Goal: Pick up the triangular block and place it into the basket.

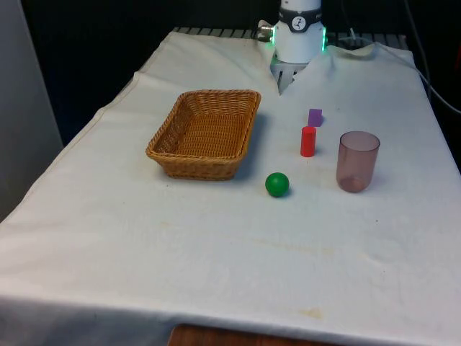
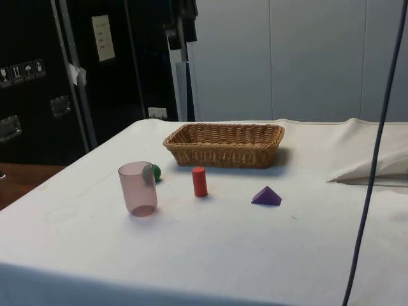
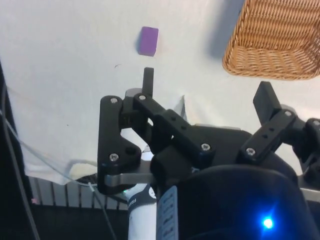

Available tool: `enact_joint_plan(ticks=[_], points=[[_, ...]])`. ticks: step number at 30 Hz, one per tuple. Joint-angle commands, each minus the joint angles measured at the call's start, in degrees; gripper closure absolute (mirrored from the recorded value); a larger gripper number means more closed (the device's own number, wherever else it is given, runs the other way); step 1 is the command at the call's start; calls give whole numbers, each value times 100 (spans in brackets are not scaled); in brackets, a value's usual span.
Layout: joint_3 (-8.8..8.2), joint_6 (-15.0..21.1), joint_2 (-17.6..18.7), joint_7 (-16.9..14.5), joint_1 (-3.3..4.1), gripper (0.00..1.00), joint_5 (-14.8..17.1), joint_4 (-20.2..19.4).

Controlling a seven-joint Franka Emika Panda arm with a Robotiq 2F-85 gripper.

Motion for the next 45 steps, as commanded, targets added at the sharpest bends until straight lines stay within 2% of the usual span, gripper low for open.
enact_joint_plan(ticks=[1,2,4,9,10,18,19,25,27,28,34,35,39,43,44,45], points=[[34,149,-86,115,11,0,-103,-149],[17,46,-34,40,0,0,-29,-69],[92,269,-178,206,6,0,-172,-344],[183,498,-338,384,6,0,-281,-705],[166,407,-292,309,0,0,-212,-642],[309,831,-544,699,0,0,-435,-1261],[298,768,-516,636,0,0,-378,-1226],[367,1112,-636,957,-6,0,-550,-1662],[355,1054,-596,894,0,0,-487,-1633],[401,1192,-670,1043,0,0,-567,-1788],[504,1415,-762,1278,-6,0,-561,-2143],[487,1324,-716,1197,0,0,-504,-2068],[550,1553,-859,1398,-17,0,-607,-2384],[567,1616,-980,1473,-11,0,-665,-2584],[544,1530,-922,1398,0,0,-596,-2515],[567,1633,-1014,1490,-11,0,-676,-2641]])
